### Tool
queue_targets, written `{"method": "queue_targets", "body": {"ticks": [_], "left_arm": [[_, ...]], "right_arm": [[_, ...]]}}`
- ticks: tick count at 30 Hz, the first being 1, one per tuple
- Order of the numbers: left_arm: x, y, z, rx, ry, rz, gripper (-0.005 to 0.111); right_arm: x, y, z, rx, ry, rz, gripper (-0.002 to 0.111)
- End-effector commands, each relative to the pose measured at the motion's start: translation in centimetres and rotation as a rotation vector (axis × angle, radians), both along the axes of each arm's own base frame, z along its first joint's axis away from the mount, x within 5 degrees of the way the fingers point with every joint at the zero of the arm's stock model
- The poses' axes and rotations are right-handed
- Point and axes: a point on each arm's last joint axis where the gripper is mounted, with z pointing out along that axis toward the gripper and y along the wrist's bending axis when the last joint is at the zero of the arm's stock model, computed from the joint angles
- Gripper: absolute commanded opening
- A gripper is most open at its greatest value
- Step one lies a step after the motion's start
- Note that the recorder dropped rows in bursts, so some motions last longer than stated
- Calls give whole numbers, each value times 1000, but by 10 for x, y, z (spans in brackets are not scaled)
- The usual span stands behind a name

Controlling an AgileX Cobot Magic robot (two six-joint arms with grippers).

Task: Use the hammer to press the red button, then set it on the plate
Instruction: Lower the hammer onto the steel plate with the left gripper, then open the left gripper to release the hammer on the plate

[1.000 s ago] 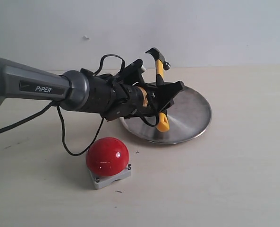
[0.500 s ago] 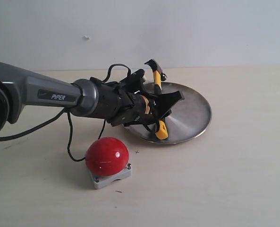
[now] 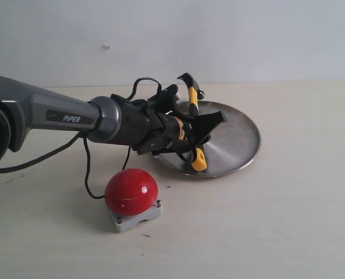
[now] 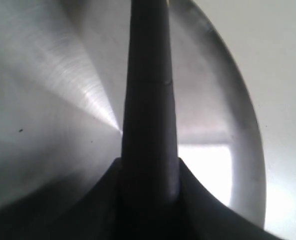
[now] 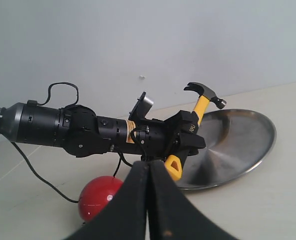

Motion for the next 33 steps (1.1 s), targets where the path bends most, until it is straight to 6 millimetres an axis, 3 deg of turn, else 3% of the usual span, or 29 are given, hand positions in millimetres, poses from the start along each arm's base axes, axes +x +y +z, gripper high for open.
{"method": "queue_targets", "body": {"ticks": [1,11,17,25,31,33], "left_arm": [[4,-4,18,-44,-69,-36,0],[4,-4,12,-32,-61,-37,1],[4,-4,11,-27,-57,-35,21],[3,-2,10,-5,-46,-28,24],[3,-2,10,-7,-47,-29,46],[3,-2,10,-9,-48,-29,47]], "right_arm": [[0,0,0,-5,-13,1,0],[0,0,0,-5,-13,1,0],[0,0,0,-5,-13,1,0],[0,0,0,-5,-13,1,0],[0,0,0,-5,-13,1,0],[0,0,0,-5,-13,1,0]]}}
